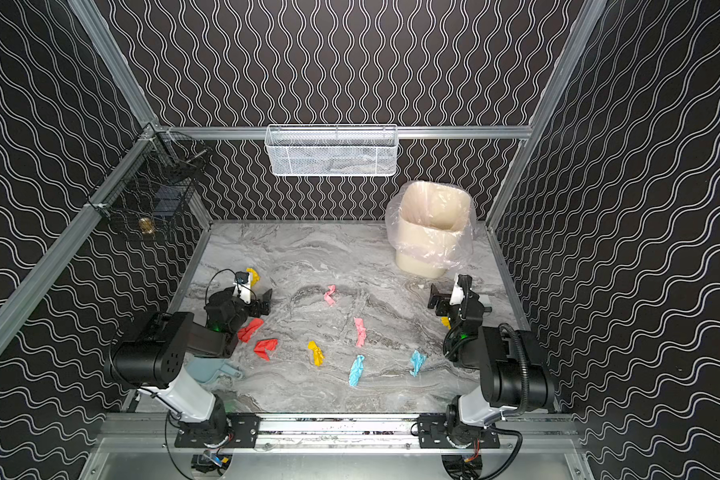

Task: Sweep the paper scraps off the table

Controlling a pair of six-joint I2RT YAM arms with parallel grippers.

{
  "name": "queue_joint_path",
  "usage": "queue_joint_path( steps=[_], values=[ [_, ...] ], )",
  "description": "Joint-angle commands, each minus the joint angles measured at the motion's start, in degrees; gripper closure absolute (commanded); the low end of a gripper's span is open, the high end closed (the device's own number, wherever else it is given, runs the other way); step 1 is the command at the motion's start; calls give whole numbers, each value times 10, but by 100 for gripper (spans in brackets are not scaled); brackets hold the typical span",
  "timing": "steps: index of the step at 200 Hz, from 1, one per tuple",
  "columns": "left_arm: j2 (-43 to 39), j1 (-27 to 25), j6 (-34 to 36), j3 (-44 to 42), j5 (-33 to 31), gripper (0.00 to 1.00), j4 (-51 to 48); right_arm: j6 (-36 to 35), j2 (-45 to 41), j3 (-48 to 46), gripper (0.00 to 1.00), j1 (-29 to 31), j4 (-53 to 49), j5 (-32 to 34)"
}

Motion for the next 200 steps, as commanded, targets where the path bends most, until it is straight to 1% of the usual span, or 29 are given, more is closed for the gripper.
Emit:
queue_joint_path(
  steps=[1, 43, 48, 58, 75, 85, 105, 126, 143, 159, 175, 190, 200],
  values=[
    [2, 1, 8, 4, 4, 1, 10, 4, 0, 2, 0, 0, 26, 0],
    [-2, 0, 8, 1, 3, 1, 11, 5, -4, 2, 0, 1, 29, 4],
    [-5, 0, 10, 3, 6, 1, 9, 6, -9, 7, 0, 1, 17, 9],
    [-25, 0, 11, 7, 8, 1, -13, 8, -34, 30, 0, 1, -40, 14],
    [-68, 0, 10, 29, 8, 1, -88, 8, -87, 79, 0, 1, -206, 13],
    [-84, 0, 14, 40, 21, 1, -122, 19, -120, 102, 0, 0, -290, 19],
    [-117, -1, 18, 64, 39, 1, -183, 43, -182, 122, 0, 2, -400, 26],
    [-150, -1, 4, 106, 32, 1, -294, 65, -243, 152, 0, 5, -518, 32],
    [-167, -1, -21, 147, 31, 1, -382, 83, -274, 197, 0, 6, -611, 40],
    [-173, -2, -46, 191, 39, 1, -458, 103, -281, 260, 0, 6, -691, 53],
    [-170, -11, -63, 232, 56, 1, -523, 119, -269, 336, 0, 5, -758, 63],
    [-163, -25, -68, 273, 62, 1, -579, 124, -238, 415, 0, 5, -812, 80],
    [-157, -34, -73, 299, 64, 1, -608, 127, -204, 486, 0, 4, -848, 90]
  ],
)
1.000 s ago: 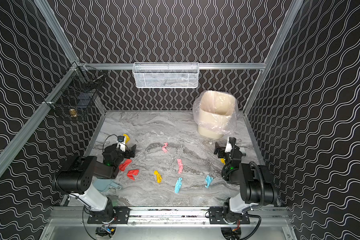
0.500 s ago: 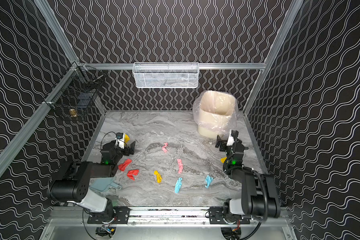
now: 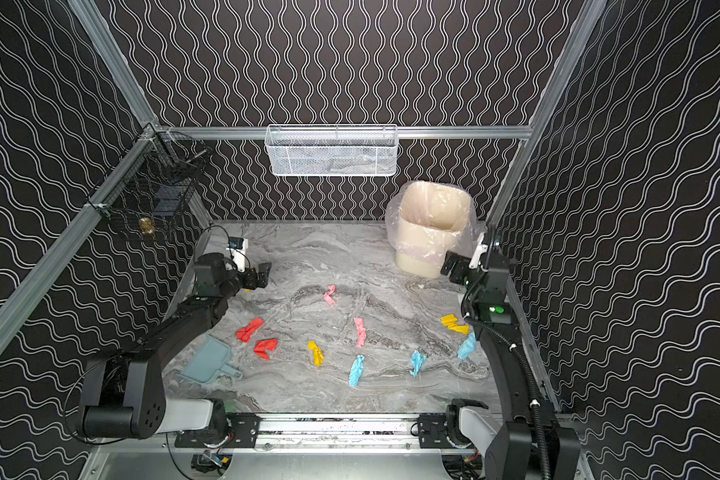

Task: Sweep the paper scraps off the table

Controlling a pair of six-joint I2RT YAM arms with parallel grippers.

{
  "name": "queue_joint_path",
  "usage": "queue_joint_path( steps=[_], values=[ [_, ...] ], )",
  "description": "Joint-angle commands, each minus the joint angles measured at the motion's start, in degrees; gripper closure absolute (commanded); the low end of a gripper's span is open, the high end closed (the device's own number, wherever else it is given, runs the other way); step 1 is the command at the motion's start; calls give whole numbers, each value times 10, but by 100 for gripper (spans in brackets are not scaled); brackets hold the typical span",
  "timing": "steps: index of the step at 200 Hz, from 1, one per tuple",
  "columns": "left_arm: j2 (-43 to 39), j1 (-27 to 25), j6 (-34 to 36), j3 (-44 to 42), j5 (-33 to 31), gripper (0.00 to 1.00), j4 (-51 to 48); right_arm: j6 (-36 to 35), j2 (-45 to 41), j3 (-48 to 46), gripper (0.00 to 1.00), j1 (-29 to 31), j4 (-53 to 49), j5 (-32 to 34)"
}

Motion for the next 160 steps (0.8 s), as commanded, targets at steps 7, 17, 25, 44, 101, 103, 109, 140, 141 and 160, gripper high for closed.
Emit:
queue_joint_path(
  steps=[7, 17, 25, 44, 101, 103, 109, 140, 141, 160],
  values=[
    [12, -22, -30, 63, 23, 1, -144, 27, 74, 150, 0, -2, -160, 33],
    [17, -26, -44, 79, 27, 1, -159, 27, 119, 217, 0, -5, -197, 26],
    [20, -28, -55, 89, 31, 1, -165, 29, 153, 260, 0, -8, -220, 21],
    [30, -32, -82, 110, 44, 1, -170, 42, 219, 347, 4, -24, -247, -7],
    [66, -36, -99, 172, 81, 1, -209, 72, 369, 503, 21, -81, -343, -136],
    [67, -36, -99, 173, 81, 1, -211, 73, 371, 505, 21, -82, -342, -140],
    [69, -36, -97, 177, 83, 1, -215, 74, 378, 509, 22, -82, -342, -148],
    [77, -36, -94, 184, 96, 1, -229, 77, 409, 532, 24, -81, -345, -192],
    [77, -36, -95, 185, 96, 1, -229, 77, 409, 533, 24, -81, -345, -192],
    [81, -36, -94, 187, 101, 1, -233, 72, 429, 551, 24, -80, -362, -196]
  ],
)
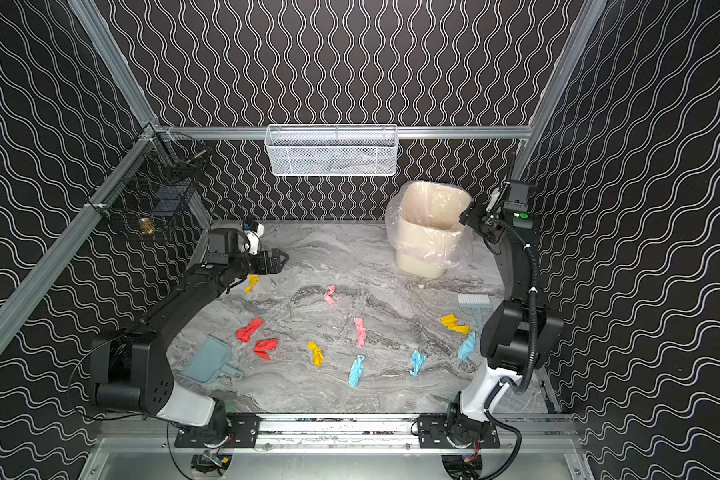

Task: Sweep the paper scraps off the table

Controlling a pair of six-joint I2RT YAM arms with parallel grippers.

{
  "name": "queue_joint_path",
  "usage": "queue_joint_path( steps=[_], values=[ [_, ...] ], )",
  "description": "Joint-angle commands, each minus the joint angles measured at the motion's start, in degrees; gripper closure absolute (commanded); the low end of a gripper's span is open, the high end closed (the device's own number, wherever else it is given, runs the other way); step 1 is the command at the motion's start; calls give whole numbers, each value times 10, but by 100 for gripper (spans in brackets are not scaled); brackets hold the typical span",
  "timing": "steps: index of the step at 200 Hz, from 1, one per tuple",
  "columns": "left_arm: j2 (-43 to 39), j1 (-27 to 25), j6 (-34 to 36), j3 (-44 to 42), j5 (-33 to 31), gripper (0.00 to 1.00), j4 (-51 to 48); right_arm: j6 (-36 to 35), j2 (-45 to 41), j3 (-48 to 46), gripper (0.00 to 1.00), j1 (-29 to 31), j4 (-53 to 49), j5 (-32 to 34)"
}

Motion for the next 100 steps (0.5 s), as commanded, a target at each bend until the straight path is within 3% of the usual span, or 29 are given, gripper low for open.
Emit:
queue_joint_path(
  steps=[1, 48, 100],
  values=[
    [3, 0, -3, 8, 18, 1, -13, 0, 18, 22, 24, 1, -30, -33],
    [9, 0, 3, 12, 26, 1, -29, -24, 69, 59, 34, 3, -73, -38],
    [4, 0, 14, 11, 25, 1, -66, -55, 104, 98, 55, 14, -109, -43]
  ],
)
